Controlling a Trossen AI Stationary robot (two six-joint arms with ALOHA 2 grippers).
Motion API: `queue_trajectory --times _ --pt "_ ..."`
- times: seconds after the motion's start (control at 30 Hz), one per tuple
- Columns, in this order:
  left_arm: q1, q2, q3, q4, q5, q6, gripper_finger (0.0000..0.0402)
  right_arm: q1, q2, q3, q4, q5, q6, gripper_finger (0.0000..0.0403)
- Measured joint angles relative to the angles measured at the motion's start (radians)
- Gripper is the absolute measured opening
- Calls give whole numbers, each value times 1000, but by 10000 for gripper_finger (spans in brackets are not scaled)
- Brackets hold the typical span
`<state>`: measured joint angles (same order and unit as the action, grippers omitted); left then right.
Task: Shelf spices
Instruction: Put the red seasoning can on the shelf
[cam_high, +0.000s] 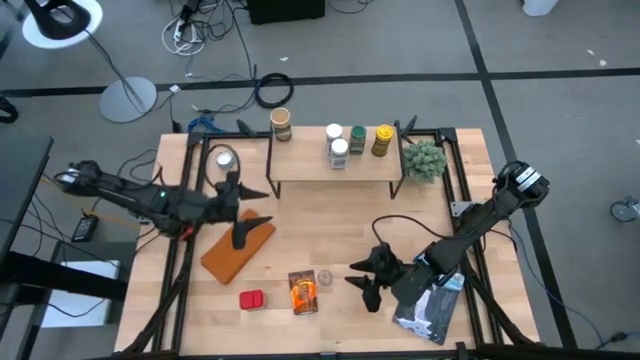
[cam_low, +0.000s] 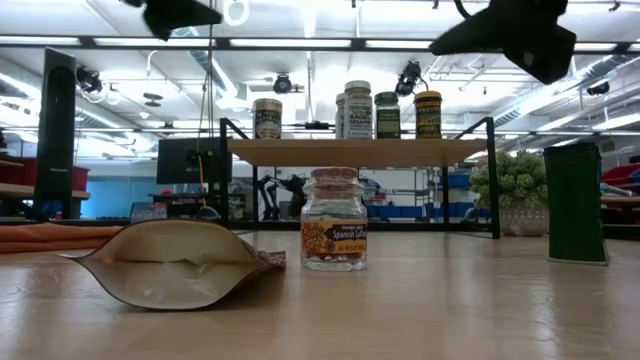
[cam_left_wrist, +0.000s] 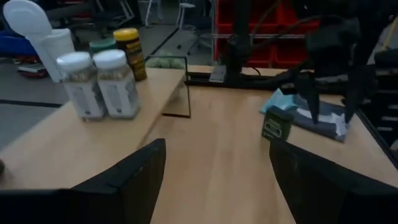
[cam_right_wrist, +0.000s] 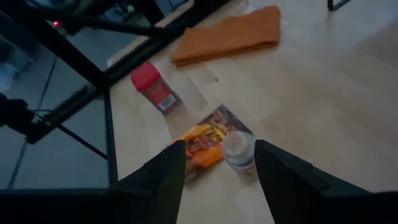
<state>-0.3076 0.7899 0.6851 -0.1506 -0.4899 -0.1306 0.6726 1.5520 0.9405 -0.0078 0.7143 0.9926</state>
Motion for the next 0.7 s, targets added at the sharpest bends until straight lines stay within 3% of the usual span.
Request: queue_trajectory --times 0.23,0.47,0.7 --pt "-148 -45 -98 2 -143 -57 292 -27 0 0 200 51 -144 192" --pt "-225 -81 -175 73 -154 -58 292 -35 0 22 265 50 -235 179" --pt "-263 -171 -328 206 -154 -57 292 -51 49 147 257 5 -439 168"
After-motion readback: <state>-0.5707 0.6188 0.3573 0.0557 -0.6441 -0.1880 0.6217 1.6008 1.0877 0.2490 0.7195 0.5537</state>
